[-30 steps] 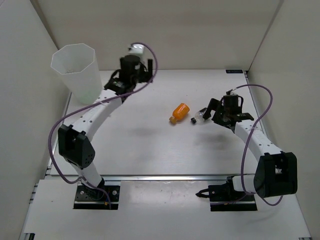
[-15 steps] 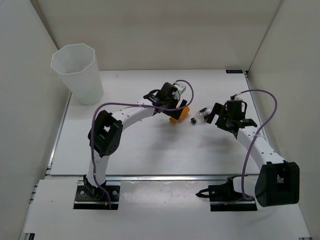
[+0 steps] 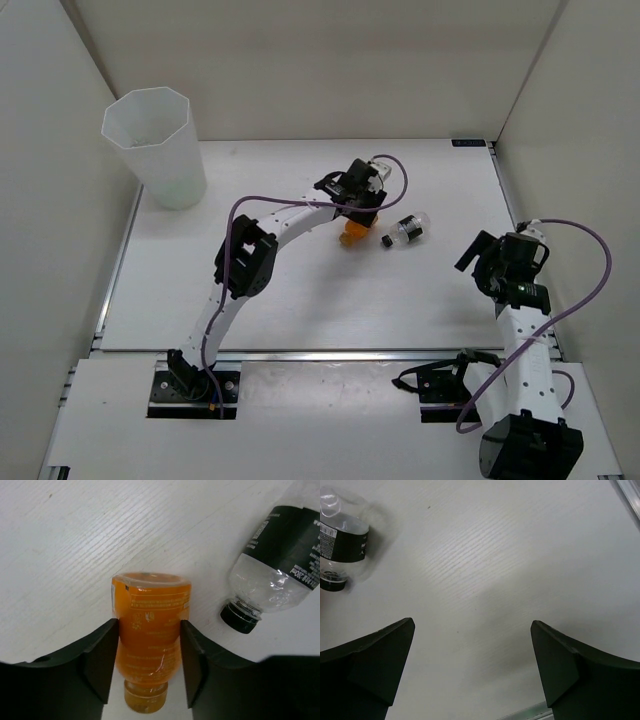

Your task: Put the plastic bottles in the bin

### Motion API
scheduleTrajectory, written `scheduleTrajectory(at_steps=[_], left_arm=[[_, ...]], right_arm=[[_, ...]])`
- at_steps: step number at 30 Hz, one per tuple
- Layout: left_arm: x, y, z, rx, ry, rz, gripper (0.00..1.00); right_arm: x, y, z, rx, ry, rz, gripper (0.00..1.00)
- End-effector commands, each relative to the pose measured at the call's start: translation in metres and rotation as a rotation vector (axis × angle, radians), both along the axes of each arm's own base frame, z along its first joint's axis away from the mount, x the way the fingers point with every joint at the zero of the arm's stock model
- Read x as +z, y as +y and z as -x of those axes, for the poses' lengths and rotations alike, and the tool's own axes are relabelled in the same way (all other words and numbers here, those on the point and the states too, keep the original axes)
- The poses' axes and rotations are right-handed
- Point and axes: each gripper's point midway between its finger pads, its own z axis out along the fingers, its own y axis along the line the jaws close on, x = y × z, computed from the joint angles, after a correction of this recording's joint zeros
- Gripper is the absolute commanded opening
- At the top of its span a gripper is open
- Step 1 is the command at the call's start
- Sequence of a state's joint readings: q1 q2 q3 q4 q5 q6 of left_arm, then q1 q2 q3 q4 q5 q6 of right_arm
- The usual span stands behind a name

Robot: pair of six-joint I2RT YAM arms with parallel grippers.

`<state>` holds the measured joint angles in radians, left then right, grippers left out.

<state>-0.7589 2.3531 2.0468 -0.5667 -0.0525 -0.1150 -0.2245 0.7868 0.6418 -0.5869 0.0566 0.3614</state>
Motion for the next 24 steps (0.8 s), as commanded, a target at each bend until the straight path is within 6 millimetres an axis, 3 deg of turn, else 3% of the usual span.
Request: scheduleTrajectory(at_steps=[1,4,6,8,10,11,12,13,14,16,17,18,23,24], left_arm=[[0.021,-0.002,-0.005,0.006,-0.010,0.019,0.55],[0.033,0.007,-0.013,0.023,-0.027,0.030,0.44],[0.052,0.022,-0.022,0.058,-0.051,0.033,0.38],[0.067,0.051,-0.035,0.117,-0.073,0.033,0.33],[0.107,0.071,-0.040,0.158,-0.126,0.109,0.36],[0.103,0.080,-0.042,0.159,-0.111,0.143,0.48],[0.118,0.091,-0.046,0.179,-0.126,0.179,0.51],[0.124,0.089,-0.040,0.163,-0.108,0.231,0.50],[0.114,0.093,-0.038,0.163,-0.089,0.238,0.52],[0.108,0.094,-0.034,0.149,-0.076,0.237,0.70],[0.101,0.093,-0.027,0.125,-0.051,0.225,0.90],[0.090,0.088,-0.024,0.092,-0.032,0.203,0.99],[0.023,0.076,-0.015,0.092,0.093,0.053,0.99],[0.024,0.076,-0.017,0.106,0.107,0.050,0.99]], right_arm=[[-0.005,0.002,0.004,0.029,0.017,0.011,0.99],[-0.006,0.006,0.001,0.046,0.023,0.012,0.99],[-0.005,0.012,-0.005,0.079,0.013,0.011,1.00],[-0.005,0.021,-0.013,0.120,0.019,-0.006,1.00],[-0.005,0.029,-0.020,0.157,0.023,-0.009,1.00],[-0.008,0.035,-0.025,0.177,0.029,0.001,0.99],[-0.001,0.039,-0.031,0.183,0.009,0.011,0.99],[0.002,0.042,-0.034,0.197,0.008,0.018,0.99],[0.001,0.045,-0.038,0.208,0.010,0.017,1.00],[0.006,0.048,-0.043,0.224,-0.003,0.002,0.99],[0.007,0.049,-0.046,0.237,-0.008,0.004,0.99],[0.009,0.047,-0.046,0.231,-0.009,0.007,0.99],[0.009,0.044,-0.044,0.219,0.000,0.014,0.99],[0.011,0.045,-0.044,0.223,-0.007,0.017,0.99]])
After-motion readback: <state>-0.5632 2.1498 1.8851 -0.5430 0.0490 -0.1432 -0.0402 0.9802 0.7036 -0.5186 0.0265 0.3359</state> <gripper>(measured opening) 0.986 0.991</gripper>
